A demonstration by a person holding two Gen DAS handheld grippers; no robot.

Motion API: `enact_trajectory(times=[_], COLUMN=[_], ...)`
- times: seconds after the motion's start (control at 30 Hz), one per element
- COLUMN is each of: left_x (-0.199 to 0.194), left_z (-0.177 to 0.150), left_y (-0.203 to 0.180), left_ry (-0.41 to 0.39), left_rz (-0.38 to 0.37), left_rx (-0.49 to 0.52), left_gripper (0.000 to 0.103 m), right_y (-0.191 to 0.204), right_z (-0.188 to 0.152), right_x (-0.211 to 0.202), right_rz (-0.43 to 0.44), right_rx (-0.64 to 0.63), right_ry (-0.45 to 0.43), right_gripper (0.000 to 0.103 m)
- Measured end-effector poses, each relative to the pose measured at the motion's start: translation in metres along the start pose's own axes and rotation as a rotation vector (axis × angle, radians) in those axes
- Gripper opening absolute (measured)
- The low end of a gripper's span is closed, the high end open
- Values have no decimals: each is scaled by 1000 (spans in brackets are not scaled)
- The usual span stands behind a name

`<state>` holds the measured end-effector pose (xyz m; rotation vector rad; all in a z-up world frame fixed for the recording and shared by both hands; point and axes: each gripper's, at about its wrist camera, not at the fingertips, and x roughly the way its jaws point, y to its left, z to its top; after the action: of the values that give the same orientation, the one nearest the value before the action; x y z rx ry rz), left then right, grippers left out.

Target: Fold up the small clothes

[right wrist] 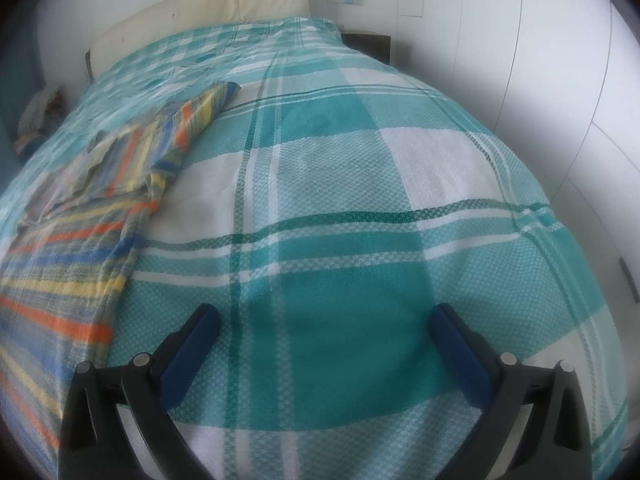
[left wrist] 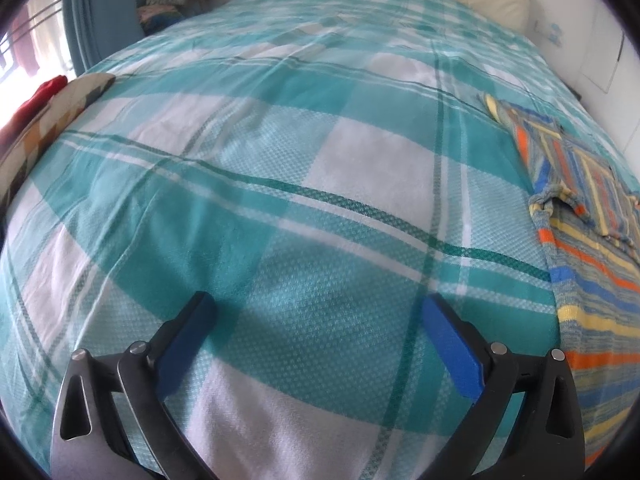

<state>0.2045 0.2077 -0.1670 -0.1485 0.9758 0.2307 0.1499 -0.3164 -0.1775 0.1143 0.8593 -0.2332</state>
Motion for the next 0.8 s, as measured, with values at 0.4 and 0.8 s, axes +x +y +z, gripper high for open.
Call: enact_trajectory(times=[0.4, 0.8], left_x=[3, 3], left_z=[0, 0], left_y=[-3, -4], left_ry=[-1, -1], left_rz=[24, 24], left_rx=[17, 17], left_gripper=[103, 103], right_y=[0, 0], right_z=[0, 0], right_x=[0, 0], right_rz=[0, 0], right_rx=[0, 0], right_ry=[0, -1], right_gripper=[103, 103])
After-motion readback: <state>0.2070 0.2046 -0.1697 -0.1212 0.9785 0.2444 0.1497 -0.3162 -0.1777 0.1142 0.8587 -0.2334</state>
